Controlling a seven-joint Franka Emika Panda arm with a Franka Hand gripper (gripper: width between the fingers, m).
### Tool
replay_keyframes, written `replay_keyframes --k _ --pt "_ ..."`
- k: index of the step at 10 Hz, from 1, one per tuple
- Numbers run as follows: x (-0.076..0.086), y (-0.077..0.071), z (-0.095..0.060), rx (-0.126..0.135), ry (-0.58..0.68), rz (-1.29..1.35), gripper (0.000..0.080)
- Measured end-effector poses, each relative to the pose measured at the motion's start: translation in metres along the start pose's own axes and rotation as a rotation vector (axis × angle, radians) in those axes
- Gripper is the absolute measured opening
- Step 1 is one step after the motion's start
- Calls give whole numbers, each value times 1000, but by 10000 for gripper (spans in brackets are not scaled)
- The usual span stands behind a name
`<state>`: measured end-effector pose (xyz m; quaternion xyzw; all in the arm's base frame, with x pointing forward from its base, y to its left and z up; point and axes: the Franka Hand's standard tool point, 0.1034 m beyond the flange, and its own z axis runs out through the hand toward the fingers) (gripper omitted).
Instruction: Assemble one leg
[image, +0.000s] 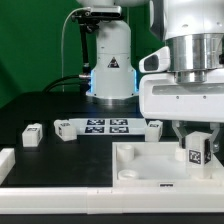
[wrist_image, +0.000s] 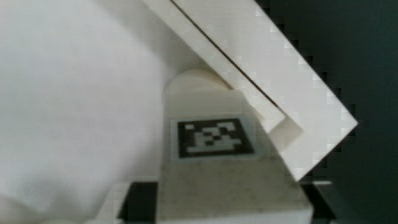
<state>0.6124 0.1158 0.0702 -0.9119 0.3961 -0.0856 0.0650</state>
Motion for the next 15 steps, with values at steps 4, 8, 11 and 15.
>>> replay_keyframes --k 4,8,11,15 --pt "-3 -1 0 5 0 -156 605" --pt "-1 -1 0 13 7 -712 646" --pt "4 -2 -4 4 20 -1031 649" --pt "3 -5 -7 -24 32 -1319 649"
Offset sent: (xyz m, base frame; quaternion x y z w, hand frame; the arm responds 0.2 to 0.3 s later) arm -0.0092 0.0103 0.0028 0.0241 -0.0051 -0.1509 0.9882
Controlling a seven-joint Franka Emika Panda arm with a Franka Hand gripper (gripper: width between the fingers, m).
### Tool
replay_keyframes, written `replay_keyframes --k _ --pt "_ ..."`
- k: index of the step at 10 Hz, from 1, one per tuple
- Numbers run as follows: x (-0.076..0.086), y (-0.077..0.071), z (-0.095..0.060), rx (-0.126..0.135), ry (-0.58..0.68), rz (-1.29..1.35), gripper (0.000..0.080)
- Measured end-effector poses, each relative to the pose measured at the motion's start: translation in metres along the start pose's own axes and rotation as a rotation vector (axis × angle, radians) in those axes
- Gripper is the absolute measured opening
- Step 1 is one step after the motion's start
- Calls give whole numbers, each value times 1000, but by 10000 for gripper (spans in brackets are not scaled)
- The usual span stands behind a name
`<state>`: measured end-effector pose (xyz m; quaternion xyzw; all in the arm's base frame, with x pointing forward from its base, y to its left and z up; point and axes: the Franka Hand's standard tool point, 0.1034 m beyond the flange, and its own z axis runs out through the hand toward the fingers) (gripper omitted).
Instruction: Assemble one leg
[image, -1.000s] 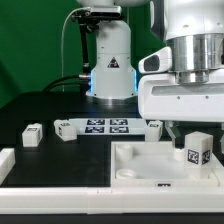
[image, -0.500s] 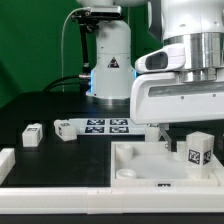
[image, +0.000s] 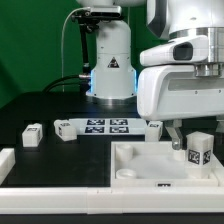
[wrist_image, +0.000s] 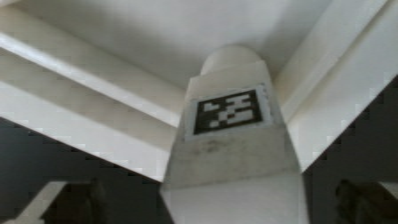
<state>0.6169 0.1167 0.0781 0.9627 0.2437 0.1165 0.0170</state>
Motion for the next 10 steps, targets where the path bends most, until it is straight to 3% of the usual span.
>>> replay_keyframes --k 2,3,4,5,6,9,10 --pt "-1 1 1 0 -1 6 649" --pt "-1 1 1 0 -2 6 516" --pt "-1 1 1 0 -2 6 516" --pt "-1 1 1 0 -2 6 377" --pt "-1 1 1 0 -2 14 294" --pt "-1 1 1 1 -1 51 294" --pt "-1 1 1 1 1 173 294"
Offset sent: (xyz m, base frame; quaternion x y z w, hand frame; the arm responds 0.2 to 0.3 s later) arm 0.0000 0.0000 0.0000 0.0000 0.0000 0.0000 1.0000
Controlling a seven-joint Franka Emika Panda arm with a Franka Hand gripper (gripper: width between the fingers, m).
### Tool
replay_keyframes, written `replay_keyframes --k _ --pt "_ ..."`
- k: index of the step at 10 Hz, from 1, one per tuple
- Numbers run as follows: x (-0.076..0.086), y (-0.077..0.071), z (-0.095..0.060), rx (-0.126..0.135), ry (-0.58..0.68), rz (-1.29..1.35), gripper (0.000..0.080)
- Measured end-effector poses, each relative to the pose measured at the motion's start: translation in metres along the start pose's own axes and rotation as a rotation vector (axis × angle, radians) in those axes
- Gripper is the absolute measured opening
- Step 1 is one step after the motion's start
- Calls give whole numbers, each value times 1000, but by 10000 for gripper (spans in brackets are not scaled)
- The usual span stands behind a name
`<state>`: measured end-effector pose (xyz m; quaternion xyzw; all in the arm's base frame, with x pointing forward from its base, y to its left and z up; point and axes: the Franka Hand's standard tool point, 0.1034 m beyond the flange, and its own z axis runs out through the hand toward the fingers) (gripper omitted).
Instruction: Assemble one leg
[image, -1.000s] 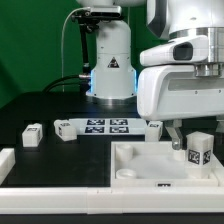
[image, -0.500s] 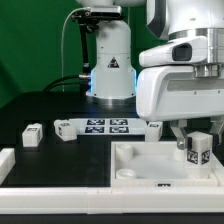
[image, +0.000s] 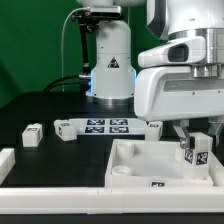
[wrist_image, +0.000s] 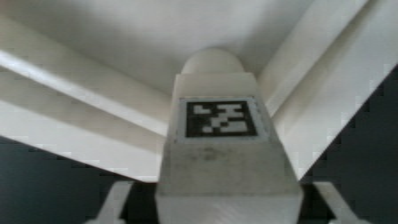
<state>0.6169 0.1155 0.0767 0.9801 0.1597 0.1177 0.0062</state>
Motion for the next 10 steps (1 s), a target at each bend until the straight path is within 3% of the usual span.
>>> replay_keyframes --k 3,6,8,9,10 --pt "1 -5 0 1 3 419 294" --pt "-1 1 1 -26 3 780 297" --pt "-4 14 0 -60 15 889 301" --pt "-4 15 0 -63 16 874 375" --pt "-4 14 0 -63 14 834 375"
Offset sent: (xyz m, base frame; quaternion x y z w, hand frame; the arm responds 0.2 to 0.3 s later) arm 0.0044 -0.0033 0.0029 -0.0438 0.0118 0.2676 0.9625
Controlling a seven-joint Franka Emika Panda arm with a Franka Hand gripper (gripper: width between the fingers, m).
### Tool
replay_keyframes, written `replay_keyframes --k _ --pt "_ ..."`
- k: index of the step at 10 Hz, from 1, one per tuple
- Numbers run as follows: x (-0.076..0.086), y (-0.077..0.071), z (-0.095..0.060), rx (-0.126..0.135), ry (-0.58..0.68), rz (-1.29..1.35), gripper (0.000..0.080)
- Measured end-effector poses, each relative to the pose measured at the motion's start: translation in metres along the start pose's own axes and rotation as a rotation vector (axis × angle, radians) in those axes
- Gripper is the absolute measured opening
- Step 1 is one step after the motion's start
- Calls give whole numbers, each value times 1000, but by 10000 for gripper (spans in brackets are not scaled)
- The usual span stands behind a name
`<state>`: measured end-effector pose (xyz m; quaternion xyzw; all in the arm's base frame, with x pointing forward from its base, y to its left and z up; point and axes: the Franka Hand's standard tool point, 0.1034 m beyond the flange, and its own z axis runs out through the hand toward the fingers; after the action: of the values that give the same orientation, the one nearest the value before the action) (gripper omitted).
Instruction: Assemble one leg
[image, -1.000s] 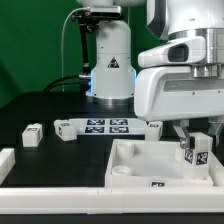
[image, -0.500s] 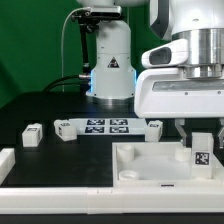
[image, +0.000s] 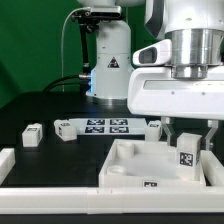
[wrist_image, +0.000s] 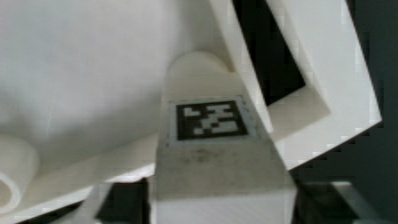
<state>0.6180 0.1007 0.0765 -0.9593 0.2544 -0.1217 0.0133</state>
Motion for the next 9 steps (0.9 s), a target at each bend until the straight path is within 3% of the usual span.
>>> replay_keyframes --k 1,2,3,9 --pt "0 0 0 1 -1 6 564" --pt "0 -1 0 0 2 -79 564" --pt "-2 -1 0 0 4 -209 631" --pt "-8 -3 -2 -9 -24 -931 649"
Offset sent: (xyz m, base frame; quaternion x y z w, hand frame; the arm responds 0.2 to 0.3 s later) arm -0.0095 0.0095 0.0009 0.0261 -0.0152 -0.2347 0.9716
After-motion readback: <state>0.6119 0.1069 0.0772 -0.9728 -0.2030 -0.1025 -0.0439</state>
